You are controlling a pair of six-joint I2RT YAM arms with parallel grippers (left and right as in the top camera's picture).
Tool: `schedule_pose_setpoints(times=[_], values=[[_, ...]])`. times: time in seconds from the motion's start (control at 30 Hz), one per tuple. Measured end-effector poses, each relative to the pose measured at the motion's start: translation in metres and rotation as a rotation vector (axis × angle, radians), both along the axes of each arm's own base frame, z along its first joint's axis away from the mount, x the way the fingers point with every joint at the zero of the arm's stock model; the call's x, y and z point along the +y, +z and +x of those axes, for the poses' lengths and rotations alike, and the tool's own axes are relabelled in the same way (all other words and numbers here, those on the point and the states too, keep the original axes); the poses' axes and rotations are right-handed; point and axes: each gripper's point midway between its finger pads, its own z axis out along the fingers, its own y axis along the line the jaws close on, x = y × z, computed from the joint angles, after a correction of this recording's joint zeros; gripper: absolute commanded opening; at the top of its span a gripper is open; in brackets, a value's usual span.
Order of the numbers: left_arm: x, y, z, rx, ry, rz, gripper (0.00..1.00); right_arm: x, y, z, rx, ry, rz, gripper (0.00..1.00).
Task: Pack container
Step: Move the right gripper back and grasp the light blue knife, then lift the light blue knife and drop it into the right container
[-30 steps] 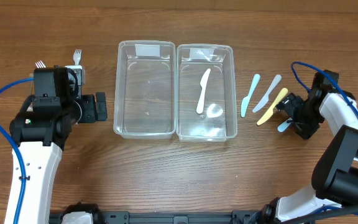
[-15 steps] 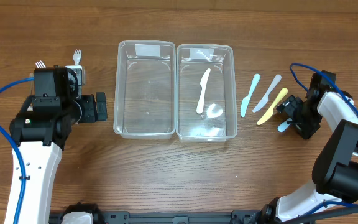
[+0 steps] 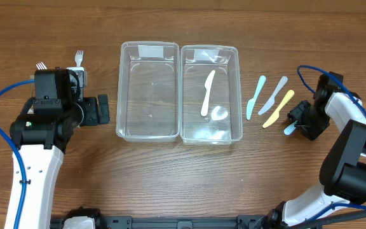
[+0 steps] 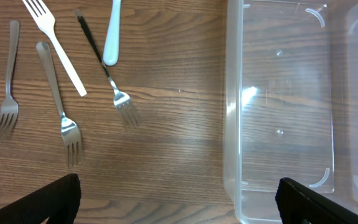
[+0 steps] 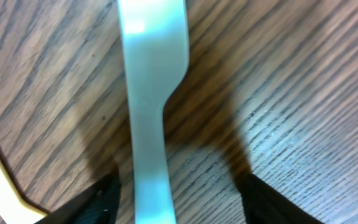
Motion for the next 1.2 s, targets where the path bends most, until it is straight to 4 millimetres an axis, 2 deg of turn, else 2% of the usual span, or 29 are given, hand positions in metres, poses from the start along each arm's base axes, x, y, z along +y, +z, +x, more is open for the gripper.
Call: schedule_pose_setpoints(times=[0.17,0.47,0.53,0.63,0.73,0.93,1.0,1.1,1.2], values=[[0.0,0.0,0.0,0.0,0.0,0.0,1.0,-0.004,0.001,0.013,-0.054,0.006,-0.016,0.43],[0.0,0.0,0.0,0.001,0.0,0.0,1.0,-0.008,0.002,0.029,-0.117,0.008,-0.027,0.36],[0.0,0.0,0.0,0.001,0.0,0.0,1.0,-0.008,0.002,0.03,-0.122,0.008,-0.027,0.31],[0.0,0.0,0.0,0.002,0.0,0.0,1.0,-0.008,0.002,0.033,-0.135,0.01,-0.028,0.28],[0.0,0.0,-0.001,0.003,0.0,0.0,1.0,-0.009,0.002,0.033,-0.135,0.007,-0.03,0.26],[0.0,0.0,-0.001,0.003,0.0,0.0,1.0,-0.01,0.002,0.032,-0.129,0.008,-0.035,0.13],[0.0,0.0,-0.001,0.003,0.0,0.0,1.0,-0.01,0.001,0.032,-0.126,0.007,-0.035,0.12],[0.0,0.0,-0.001,0.003,0.0,0.0,1.0,-0.009,0.001,0.031,-0.124,0.006,-0.034,0.04],[0.0,0.0,-0.001,0.003,0.0,0.0,1.0,-0.009,0.001,0.031,-0.124,0.007,-0.033,0.04]])
